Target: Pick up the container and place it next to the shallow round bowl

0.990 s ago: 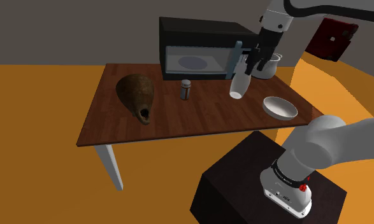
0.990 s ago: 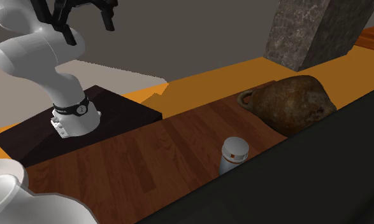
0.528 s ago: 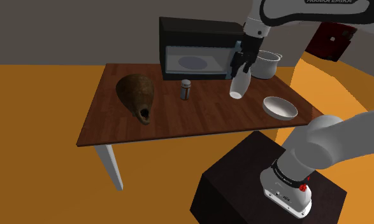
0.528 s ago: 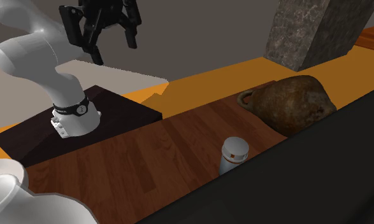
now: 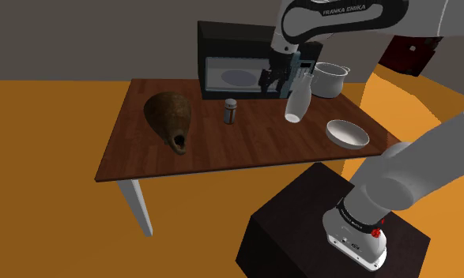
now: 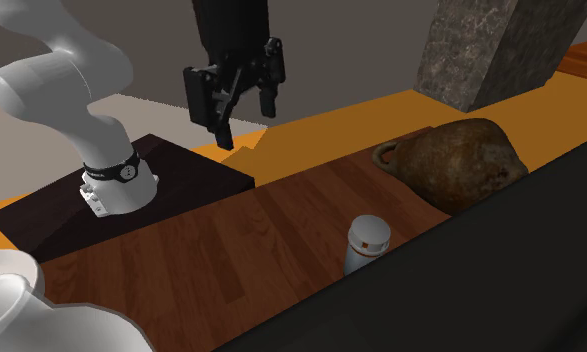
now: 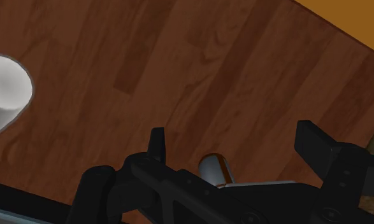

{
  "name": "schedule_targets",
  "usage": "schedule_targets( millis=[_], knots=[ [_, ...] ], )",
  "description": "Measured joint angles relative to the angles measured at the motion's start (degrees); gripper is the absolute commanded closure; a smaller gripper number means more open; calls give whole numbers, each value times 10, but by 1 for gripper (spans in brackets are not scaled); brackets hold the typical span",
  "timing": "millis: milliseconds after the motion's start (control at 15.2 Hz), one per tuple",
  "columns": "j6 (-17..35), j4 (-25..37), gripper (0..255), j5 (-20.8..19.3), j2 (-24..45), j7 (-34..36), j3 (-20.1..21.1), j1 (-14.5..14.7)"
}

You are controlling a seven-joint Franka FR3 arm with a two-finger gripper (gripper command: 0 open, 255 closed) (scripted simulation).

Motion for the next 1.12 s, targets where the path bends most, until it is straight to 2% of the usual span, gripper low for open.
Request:
schedule_targets(
  millis=[594, 924, 1122],
  knots=[
    [67, 127, 0, -3, 194, 14, 11, 10],
    [79, 228, 0, -8, 307, 17, 13, 12],
    [79, 273, 0, -10, 353, 22, 14, 15]
  ],
)
